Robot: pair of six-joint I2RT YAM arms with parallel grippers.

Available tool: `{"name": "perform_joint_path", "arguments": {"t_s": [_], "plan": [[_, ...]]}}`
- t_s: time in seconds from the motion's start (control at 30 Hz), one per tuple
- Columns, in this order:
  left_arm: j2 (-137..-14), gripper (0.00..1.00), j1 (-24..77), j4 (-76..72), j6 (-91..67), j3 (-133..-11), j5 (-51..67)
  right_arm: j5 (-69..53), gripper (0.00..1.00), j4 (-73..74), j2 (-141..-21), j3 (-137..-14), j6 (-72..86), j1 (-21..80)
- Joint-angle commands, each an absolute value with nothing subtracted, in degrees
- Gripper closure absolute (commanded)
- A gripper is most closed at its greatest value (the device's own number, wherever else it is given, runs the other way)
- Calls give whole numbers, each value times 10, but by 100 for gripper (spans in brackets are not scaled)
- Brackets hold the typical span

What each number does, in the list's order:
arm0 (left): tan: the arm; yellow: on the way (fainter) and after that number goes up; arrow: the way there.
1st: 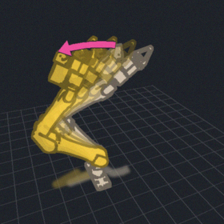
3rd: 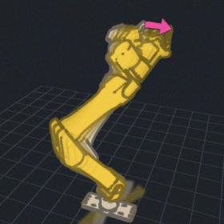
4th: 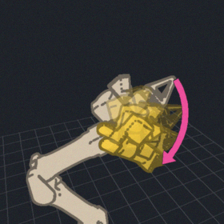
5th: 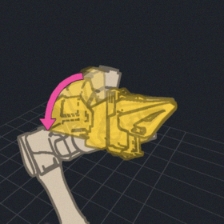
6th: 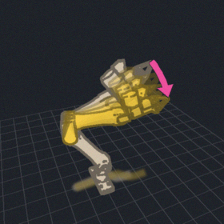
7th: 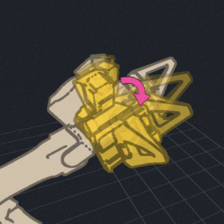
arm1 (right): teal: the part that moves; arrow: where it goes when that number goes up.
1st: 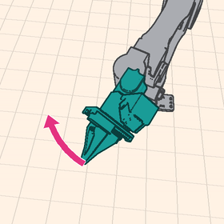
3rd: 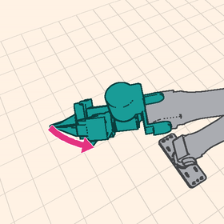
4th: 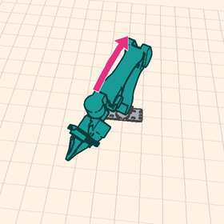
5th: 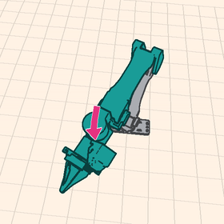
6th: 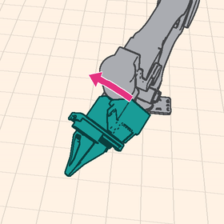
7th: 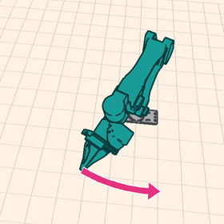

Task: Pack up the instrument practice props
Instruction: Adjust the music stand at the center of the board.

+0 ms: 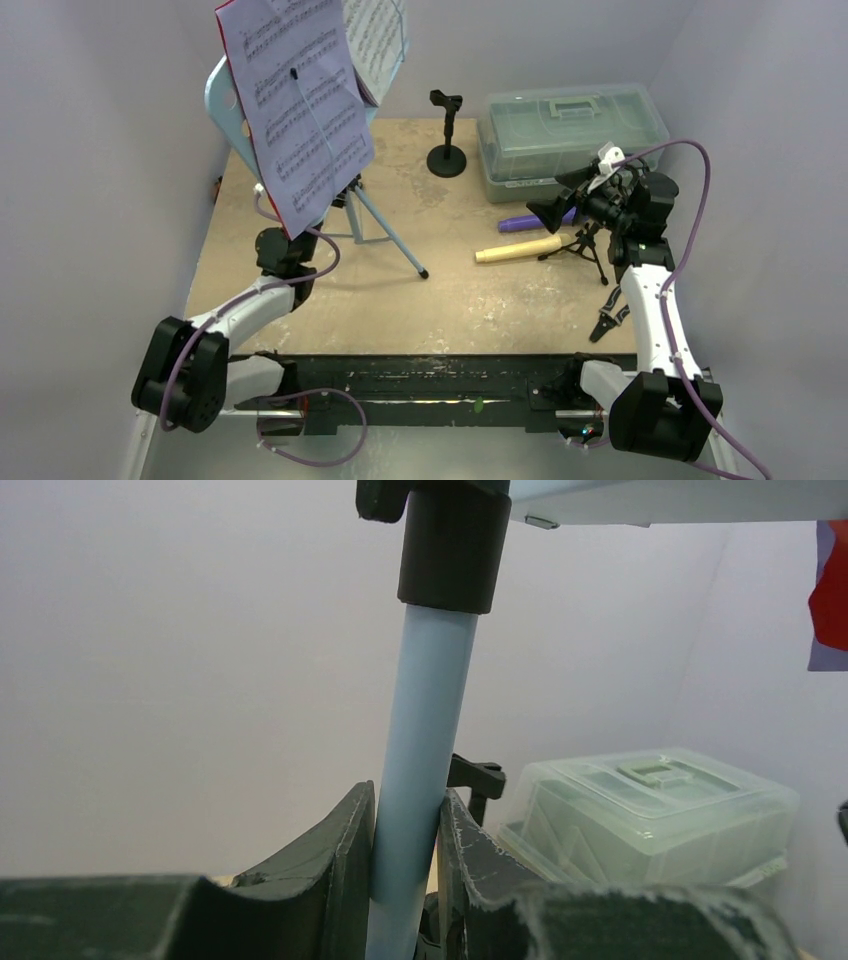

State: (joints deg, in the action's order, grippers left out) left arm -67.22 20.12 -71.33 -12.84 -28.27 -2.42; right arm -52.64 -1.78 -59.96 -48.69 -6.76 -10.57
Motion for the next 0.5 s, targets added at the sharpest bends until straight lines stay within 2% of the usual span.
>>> {"name": "perform_joint_path", "arguments": {"t_s": [0.0,0.23,0.47], "plan": [[-720,100,206,-817,-244,-336,106,-562,1,-34,-602,-477,-79,-108],[-814,100,206,-866,-291,-407,201,-589,1,33,-632,-499,-125,-108],[-917,100,206,-894,-356,-498,308,-604,1,21,-609,-488,-128,-107]]}}
